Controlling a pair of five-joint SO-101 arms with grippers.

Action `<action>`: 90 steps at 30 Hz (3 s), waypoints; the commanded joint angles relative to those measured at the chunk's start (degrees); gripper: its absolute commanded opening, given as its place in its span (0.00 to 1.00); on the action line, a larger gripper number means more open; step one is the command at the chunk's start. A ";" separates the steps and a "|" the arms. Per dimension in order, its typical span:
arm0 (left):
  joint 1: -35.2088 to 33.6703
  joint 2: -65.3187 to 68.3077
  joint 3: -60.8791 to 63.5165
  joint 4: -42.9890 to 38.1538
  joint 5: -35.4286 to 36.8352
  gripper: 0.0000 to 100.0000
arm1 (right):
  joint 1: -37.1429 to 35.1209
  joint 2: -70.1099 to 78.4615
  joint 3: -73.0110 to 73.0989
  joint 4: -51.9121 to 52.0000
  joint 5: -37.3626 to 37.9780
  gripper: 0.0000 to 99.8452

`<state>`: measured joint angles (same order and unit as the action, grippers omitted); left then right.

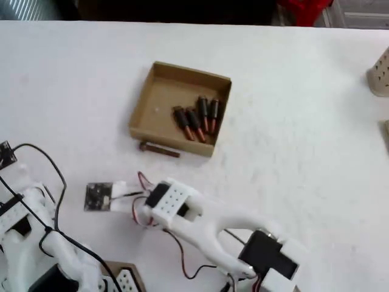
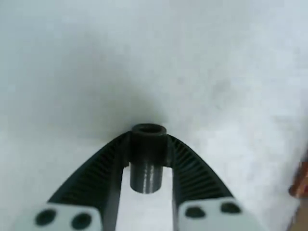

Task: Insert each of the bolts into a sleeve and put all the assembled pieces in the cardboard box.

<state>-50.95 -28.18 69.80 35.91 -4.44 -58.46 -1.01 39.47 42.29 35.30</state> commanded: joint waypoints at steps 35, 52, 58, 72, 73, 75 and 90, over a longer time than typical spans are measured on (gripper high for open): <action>63.08 0.75 -24.62 13.54 40.62 0.06 | 43.56 -36.88 24.00 5.76 -14.24 0.02; 65.45 21.58 -29.19 -2.29 54.68 0.06 | 43.74 -36.88 24.00 5.67 -13.80 0.02; 69.14 22.11 -29.27 -7.74 55.03 0.06 | 43.30 -36.88 25.67 3.03 -13.80 0.02; 67.47 33.54 -32.44 -13.63 57.93 0.06 | 43.30 -36.88 26.02 2.42 -13.80 0.02; 67.47 33.54 -32.09 -13.19 57.85 0.06 | 43.30 -36.88 26.02 2.42 -13.80 0.02; 67.82 33.54 -32.00 -11.87 57.76 0.06 | 43.30 -36.88 26.02 2.42 -13.80 0.02; 68.70 30.29 -29.98 9.93 34.20 0.06 | 42.86 -36.35 26.20 1.27 -13.80 0.02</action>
<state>17.71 4.97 37.71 40.04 36.88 -15.30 -36.18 65.76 45.80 21.58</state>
